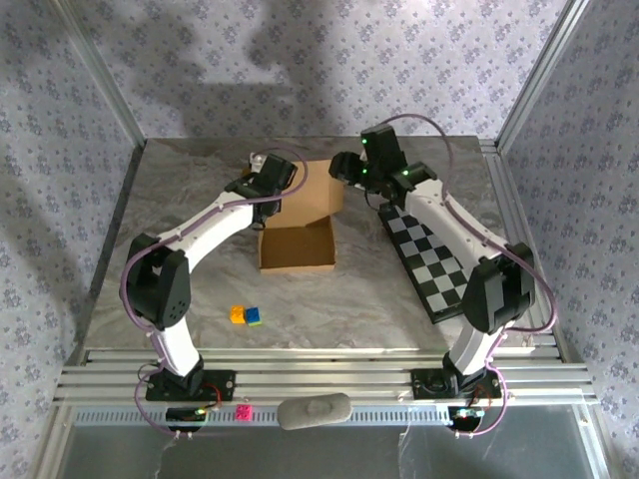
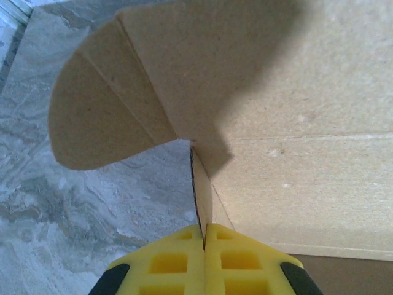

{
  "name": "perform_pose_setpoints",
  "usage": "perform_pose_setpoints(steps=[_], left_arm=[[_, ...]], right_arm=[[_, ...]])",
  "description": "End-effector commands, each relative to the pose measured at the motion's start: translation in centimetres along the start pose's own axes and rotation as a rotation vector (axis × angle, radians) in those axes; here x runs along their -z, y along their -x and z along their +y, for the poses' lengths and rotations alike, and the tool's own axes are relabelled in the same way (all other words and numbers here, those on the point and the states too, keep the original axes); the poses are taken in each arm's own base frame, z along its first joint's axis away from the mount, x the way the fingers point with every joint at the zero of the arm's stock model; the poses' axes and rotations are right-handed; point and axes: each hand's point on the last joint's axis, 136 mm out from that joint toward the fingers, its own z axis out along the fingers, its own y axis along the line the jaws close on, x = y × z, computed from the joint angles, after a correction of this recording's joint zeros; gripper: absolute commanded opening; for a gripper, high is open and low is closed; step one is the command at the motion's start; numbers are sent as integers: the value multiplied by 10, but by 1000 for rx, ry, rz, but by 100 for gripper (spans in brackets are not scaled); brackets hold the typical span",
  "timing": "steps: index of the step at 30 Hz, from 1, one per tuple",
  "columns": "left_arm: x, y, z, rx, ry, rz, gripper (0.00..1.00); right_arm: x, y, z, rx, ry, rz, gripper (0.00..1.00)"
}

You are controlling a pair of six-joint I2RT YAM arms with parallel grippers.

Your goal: Fold the paper box

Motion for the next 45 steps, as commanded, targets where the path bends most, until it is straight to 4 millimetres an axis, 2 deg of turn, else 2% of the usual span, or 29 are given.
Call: perform_pose_setpoints(steps=[1,5,9,14,17,21,27,37,45], left_arm=[[13,19,6,-13,18,-83,0],[16,19,2,-24,7,-112,0],[17,16,1,-21,-5,-130,0],[19,14,2,-8,-17,-141,0],[19,13,3,1,-16,-140,0],[18,12,2,14,-20,-138,0],[17,12,0,21,-27,-139,0],[17,14,-2,43,-33,-134,0],[19,15,-3,50,-43,-139,0]], right_arm=[[16,22,-18,-85,-29,9,63],[-4,35,-47,-278,-29,94,67],[-35,17,-70,-488,-85,276,68],[-74,-6,-76,-702,-79,414,66],[-88,-15,-68,-766,-66,463,66],[-93,-30,-54,-828,-55,529,66],[-100,-44,-50,-882,-45,558,66],[-91,-56,-35,-952,-7,582,68],[-100,-52,-24,-1002,38,578,68]])
